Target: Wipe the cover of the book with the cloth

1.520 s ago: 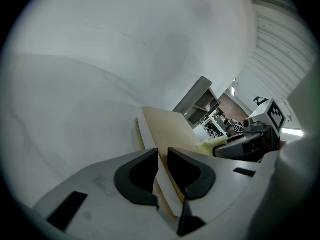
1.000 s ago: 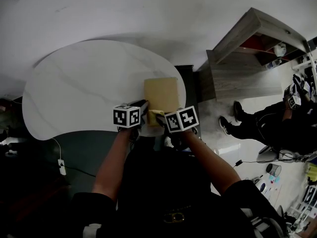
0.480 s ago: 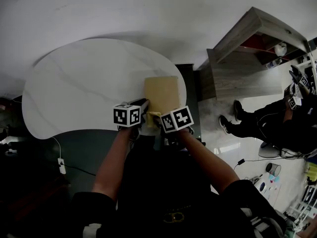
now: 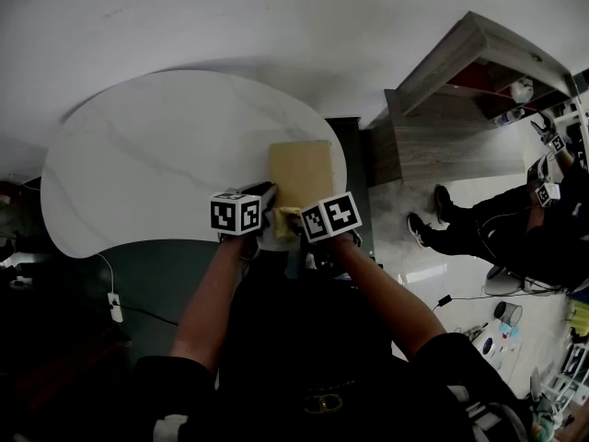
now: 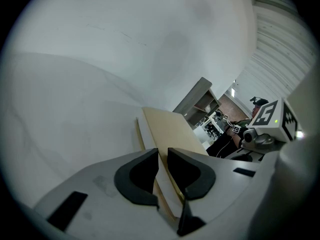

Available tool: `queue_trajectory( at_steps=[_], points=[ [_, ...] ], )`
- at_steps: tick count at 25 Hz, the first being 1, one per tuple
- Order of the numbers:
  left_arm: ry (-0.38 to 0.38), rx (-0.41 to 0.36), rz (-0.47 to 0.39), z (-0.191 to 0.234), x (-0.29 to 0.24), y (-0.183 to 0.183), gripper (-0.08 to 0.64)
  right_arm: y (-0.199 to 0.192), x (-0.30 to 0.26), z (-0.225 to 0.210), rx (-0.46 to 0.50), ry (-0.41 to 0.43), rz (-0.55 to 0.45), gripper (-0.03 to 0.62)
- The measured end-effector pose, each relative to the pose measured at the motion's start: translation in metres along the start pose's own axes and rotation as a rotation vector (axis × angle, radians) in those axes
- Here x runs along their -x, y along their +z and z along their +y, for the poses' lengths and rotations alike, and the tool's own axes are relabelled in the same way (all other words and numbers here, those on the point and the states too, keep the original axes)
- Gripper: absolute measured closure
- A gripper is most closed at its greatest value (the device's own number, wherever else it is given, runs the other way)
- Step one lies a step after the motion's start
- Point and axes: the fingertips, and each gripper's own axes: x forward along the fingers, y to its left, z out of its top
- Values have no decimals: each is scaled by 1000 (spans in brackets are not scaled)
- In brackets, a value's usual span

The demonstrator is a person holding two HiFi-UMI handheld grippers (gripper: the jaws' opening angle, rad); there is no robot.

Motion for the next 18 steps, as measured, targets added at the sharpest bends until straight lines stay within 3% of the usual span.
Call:
queue_trajectory(
  at_steps=[18],
  points=[
    [7, -12, 4, 1, 1, -1, 499, -9, 31, -39, -38, -65, -3, 505]
  ],
)
